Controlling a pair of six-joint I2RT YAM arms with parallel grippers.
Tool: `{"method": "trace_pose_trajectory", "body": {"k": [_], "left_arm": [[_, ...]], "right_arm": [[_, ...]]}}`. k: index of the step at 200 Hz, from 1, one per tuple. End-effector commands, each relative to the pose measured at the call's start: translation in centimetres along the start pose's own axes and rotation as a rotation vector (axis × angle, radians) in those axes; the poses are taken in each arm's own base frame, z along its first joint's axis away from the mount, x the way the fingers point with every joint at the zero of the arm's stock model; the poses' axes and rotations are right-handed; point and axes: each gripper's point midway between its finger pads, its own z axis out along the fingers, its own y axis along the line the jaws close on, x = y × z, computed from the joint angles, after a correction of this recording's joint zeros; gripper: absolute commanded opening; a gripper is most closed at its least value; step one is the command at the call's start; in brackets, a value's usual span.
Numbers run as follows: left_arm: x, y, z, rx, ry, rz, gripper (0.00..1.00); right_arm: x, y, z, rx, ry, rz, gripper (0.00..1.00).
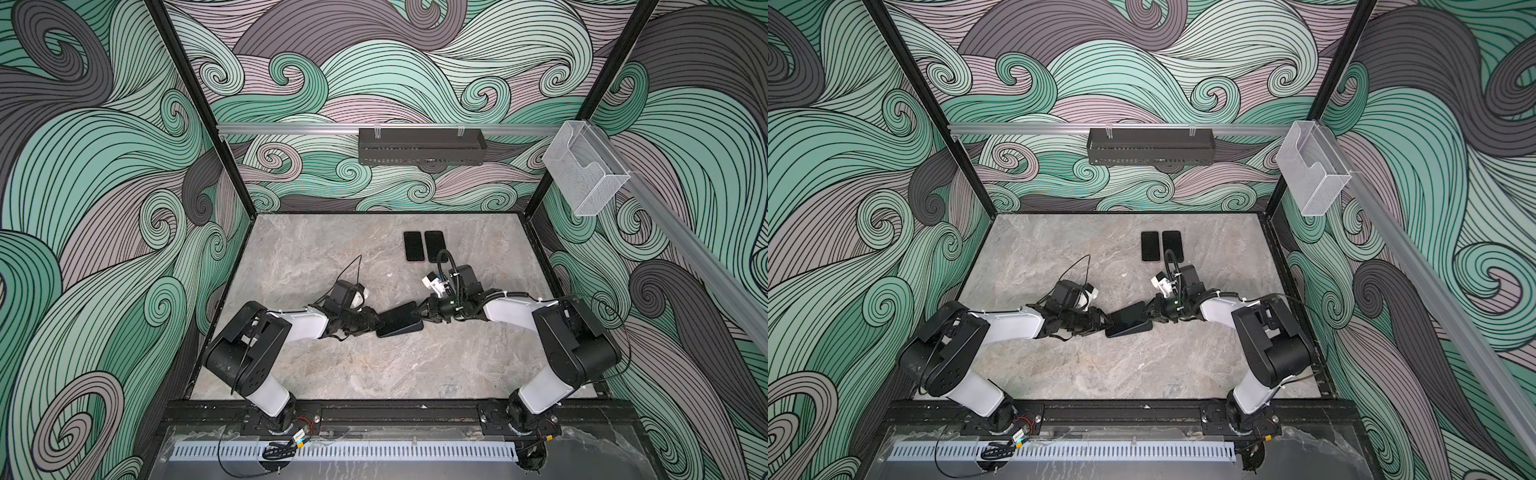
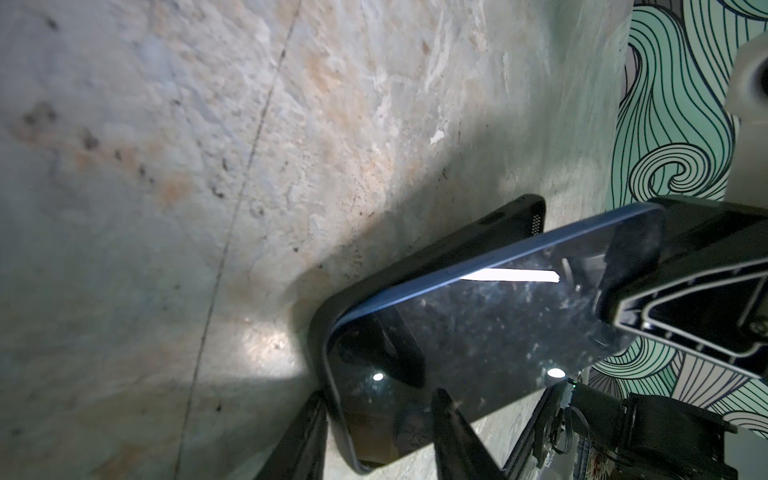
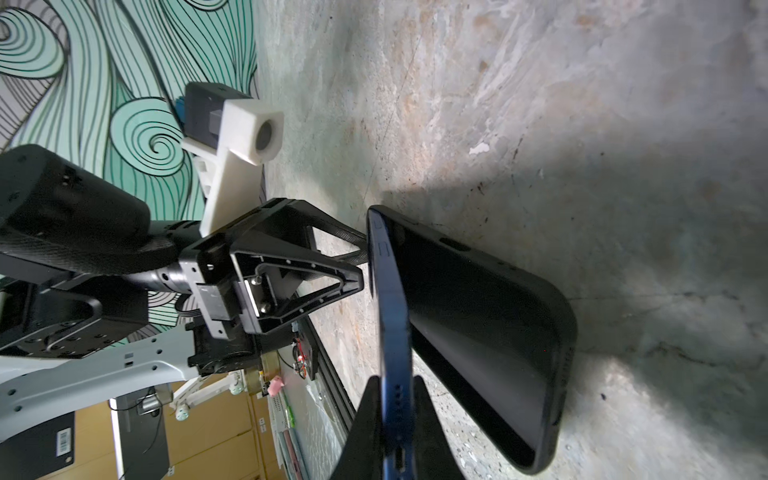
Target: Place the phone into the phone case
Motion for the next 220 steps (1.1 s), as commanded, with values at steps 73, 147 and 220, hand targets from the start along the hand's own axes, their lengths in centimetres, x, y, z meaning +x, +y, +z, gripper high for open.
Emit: {"method": "trace_pose_trajectory", "body": {"k": [73,147,220], "left_arm": [[0.6,-1.1,0.5,0.054,0.033,0.026,0.4],[0.6,-0.8,0.6,0.04,0.039,0.024,0.4],[0.9,-0.4,0.3,0.005,0.055,0.031,0.38]], "right_arm": [[2.4,-3.9,0.8,0.201,0.089,0.042,0.3],[2.7,-4.3,-1.3,0.379,0.126,-0.012,0.38],[3.3,-4.8,-2.7,0.531,0.156,-0.067,0.36]]}}
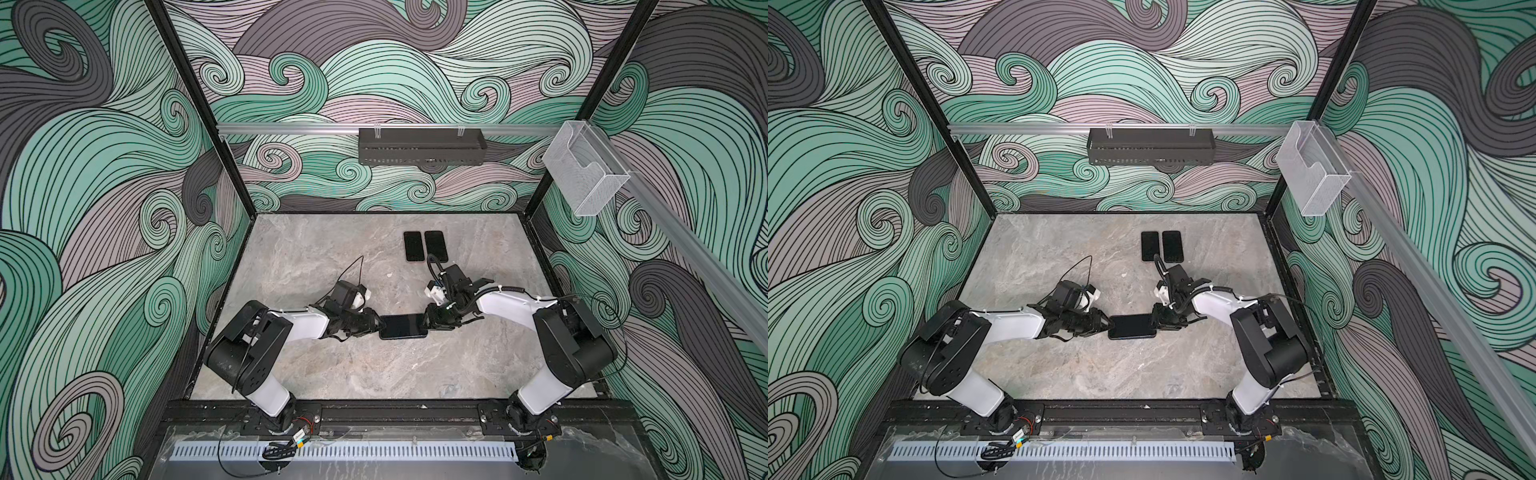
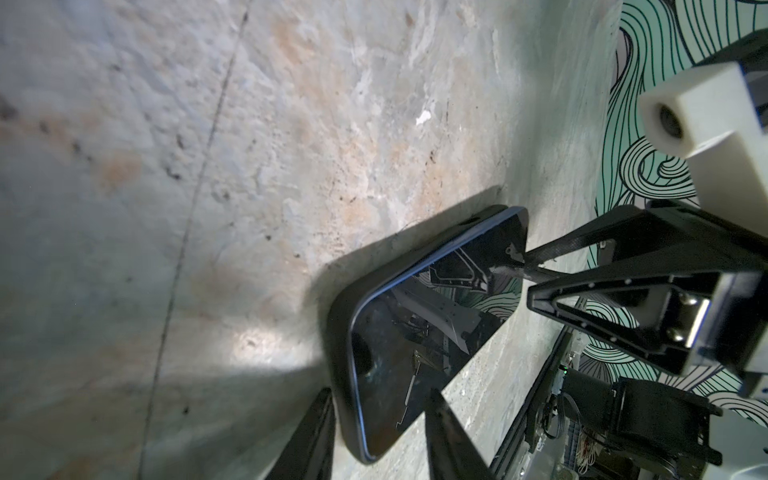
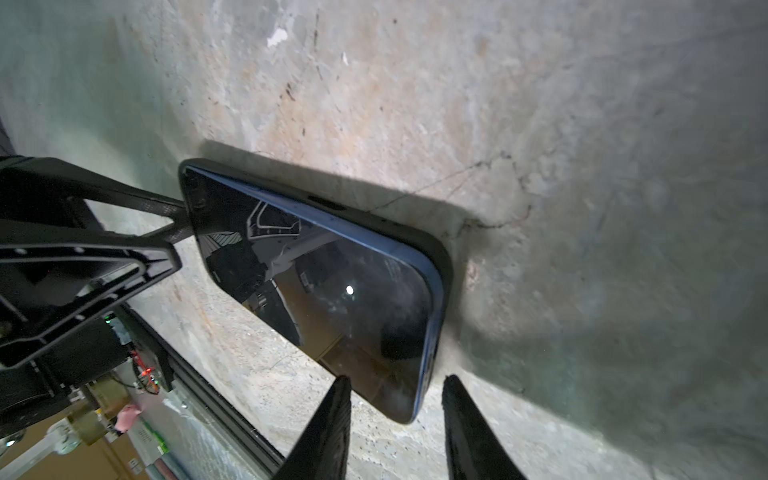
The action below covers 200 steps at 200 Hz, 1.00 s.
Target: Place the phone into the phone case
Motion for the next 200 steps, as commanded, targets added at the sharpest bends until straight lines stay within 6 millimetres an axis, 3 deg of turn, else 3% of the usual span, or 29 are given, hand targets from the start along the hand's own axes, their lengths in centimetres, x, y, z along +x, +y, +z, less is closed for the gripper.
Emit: {"method": "trace_pose_trajectory", "body": {"k": [1,78,200], "left_arm": [[0.4,-0.1,0.2,-0.016,0.028,0.024,0.38],[0.5,-0.3,0.7,-0.04,0.055,0.054,0.34],[0.8,-0.4,1.4,-0.051,0.091,0.061,0.25]], "right_arm": [[0.5,-0.7,-1.0,0.09,0.006,-0.032,0.36],[1.3,-0.5,-0.3,0.103,0.025,-0.061,0.15],[0.9,-0.7,1.9,0.059,0.032,-0.035,0.08]]}}
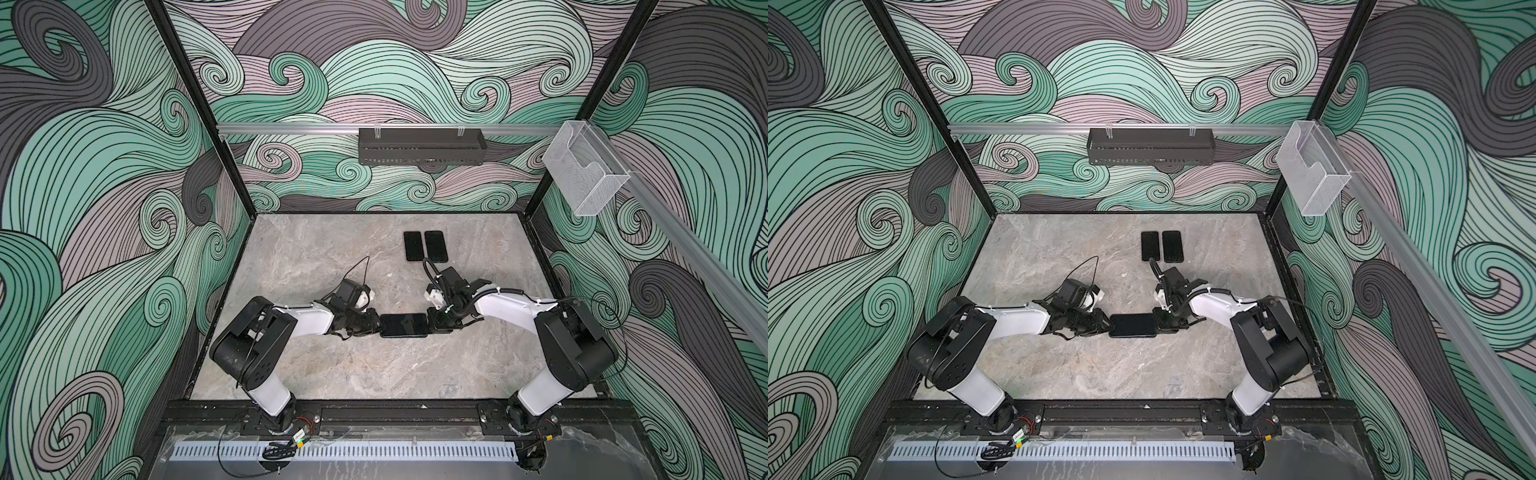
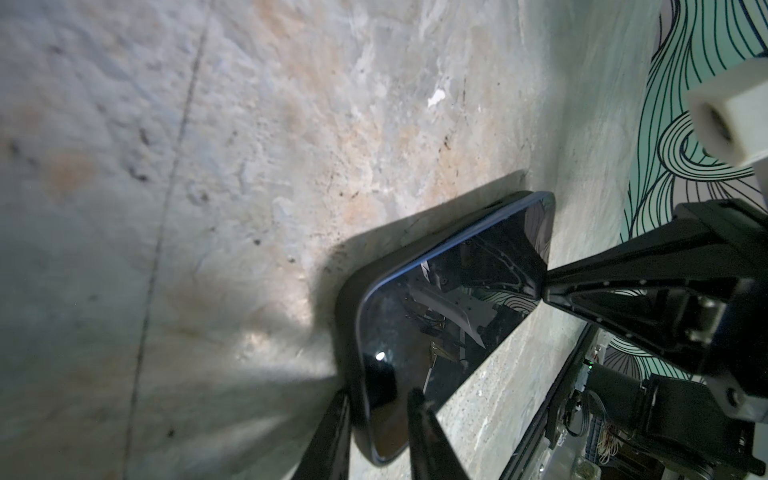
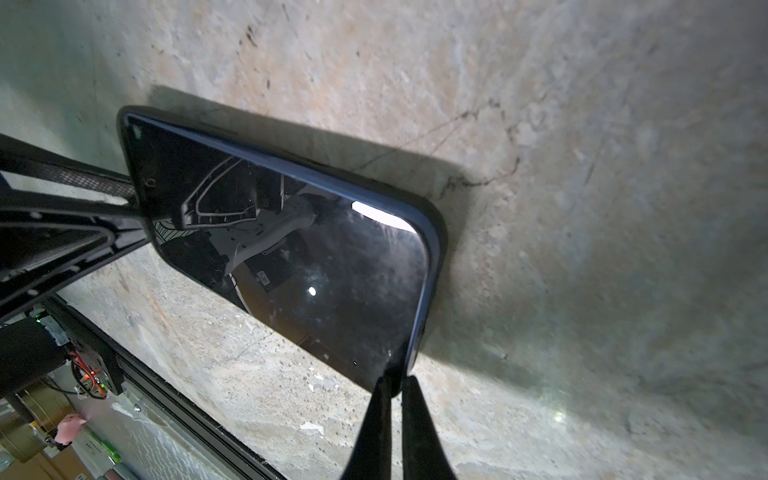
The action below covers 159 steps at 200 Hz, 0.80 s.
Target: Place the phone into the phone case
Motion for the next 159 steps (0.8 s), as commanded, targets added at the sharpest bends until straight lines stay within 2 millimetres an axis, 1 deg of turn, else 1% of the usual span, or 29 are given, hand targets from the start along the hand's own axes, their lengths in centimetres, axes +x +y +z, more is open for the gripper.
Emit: {"method": "trace_pose_trajectory", "body": {"k": [1,43,53,74,129,135,159], "left_arm": [[0.6,-0.5,0.6,0.0,0.043,0.032,0.25],[1.1,-0.7,0.9,-0.013,0.065,0.048,0.24],[1.1,-0.7,0.9,-0.016,0.069,0.052,0.22],[1.4,-0.7,1.0,-0.022,0.08,0.054,0.21],[1.6,-0.7,1.3,-0.026,0.091,0.059,0.21],[1.6,-0.7,1.3,-0.025,0.092,0.059,0.19],[1.7,-0.7,1.4,-0.026,0.098,0.059,0.18]], "right_arm": [[-0.1,-0.3,1.7,-0.008,0.005,-0.005,0.08],[0.3,-0.5,2.7,-0.011,0.028,0.003,0.08],[0.5,-0.5,3.0,-0.012,0.035,0.003,0.09],[0.6,-0.6,3.6,-0.007,0.048,0.005,0.08],[1.1,-0.9,5.0,0.004,0.077,0.007,0.08],[1.1,-1.0,5.1,0.004,0.078,0.008,0.08],[1.2,-1.1,5.8,0.006,0.089,0.01,0.08]]}}
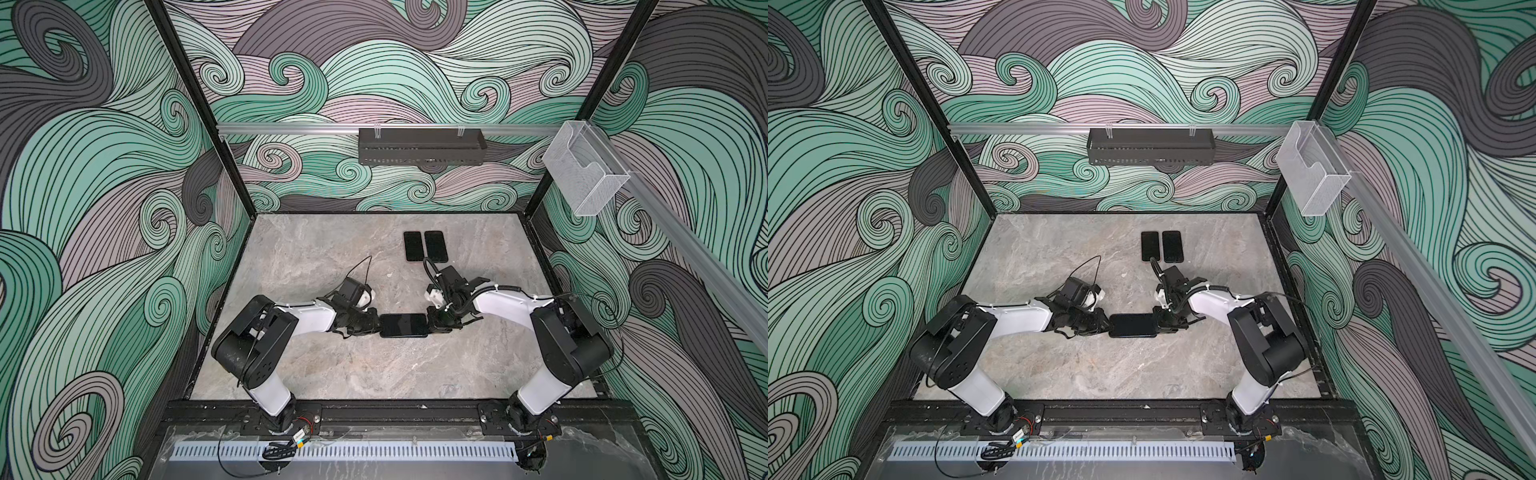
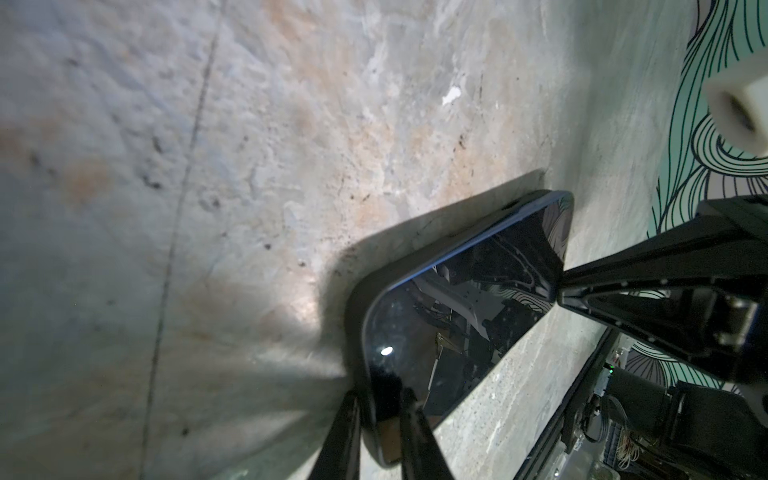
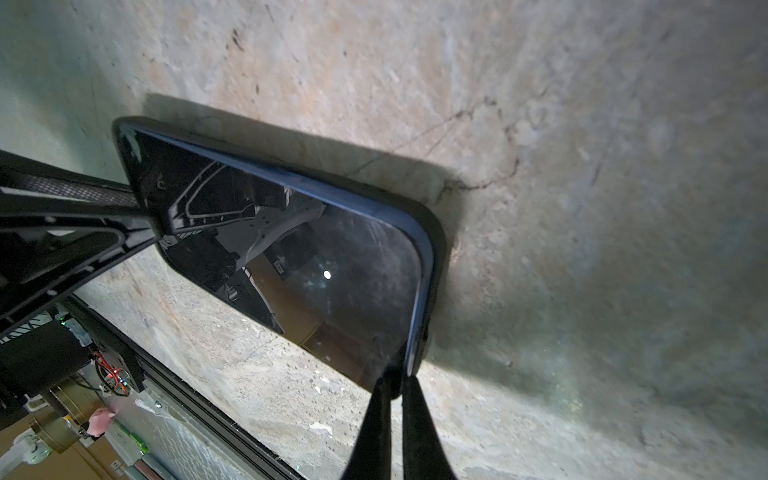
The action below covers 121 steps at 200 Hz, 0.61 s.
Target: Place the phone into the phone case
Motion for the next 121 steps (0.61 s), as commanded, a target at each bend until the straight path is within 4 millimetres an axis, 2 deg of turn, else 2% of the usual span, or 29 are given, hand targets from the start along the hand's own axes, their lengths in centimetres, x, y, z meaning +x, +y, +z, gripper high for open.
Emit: {"method": "trace_pose_trajectory", "body": {"k": [1,121], "left_arm": [[1.6,-1.0,1.3,0.021,0.077,0.049,0.18],[2.0,-0.9,1.5,0.014,0.089,0.045,0.18]], "right_arm": [[0.9,-1.1,5.1,0.024,0.049,-0.029,0.08],[1.0,-2.1,7.5,0.04,0.072,-0.01,0.07]]}}
